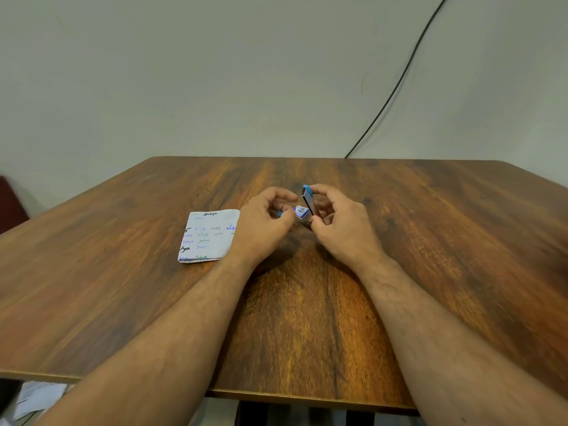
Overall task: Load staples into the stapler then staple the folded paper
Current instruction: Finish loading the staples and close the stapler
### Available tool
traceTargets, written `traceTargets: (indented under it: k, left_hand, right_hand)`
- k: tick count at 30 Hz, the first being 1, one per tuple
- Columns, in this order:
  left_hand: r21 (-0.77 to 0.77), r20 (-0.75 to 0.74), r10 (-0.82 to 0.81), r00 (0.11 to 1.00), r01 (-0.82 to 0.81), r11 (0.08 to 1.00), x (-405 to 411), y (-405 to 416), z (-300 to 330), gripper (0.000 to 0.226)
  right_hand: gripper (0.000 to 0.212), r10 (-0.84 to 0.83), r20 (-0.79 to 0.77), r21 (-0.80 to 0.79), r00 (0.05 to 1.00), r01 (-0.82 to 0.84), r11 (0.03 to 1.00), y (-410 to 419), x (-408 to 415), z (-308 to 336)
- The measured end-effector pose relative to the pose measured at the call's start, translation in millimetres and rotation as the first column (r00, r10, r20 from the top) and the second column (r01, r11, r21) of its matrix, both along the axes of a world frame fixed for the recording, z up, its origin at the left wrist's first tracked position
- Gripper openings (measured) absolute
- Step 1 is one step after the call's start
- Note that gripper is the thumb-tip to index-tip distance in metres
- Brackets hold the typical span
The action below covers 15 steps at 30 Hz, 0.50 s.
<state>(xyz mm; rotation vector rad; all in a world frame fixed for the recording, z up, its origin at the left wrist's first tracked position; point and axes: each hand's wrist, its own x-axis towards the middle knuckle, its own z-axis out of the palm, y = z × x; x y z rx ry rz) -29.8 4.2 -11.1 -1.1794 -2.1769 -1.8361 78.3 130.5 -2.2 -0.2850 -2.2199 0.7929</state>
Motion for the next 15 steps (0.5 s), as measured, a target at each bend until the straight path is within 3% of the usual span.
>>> traceTargets:
  k: [7,12,15]
  left_hand:
    - [0.074,0.042,-0.072,0.996,0.069,0.995,-1.5,0.4,-0.6,0.035]
    - [0.088,0.032,-0.062,0.998,0.059,0.994,0.4,0.4,0.4,0.042]
    - [0.091,0.003,-0.026,1.000,0.026,0.996,0.3,1.2,1.0,0.044]
  right_hand:
    - [0.052,-0.002,-0.030,0.077,1.000,0.004,0.997,2.1,1.3,0.2]
    - [0.033,-0.011,0.102,0.182,0.995,-0.008,0.983,5.1,0.3,-2.5]
    - [0.043,0.002,0.167,0.155,0.986,-0.029,0.987,2.6,0.6,-1.9]
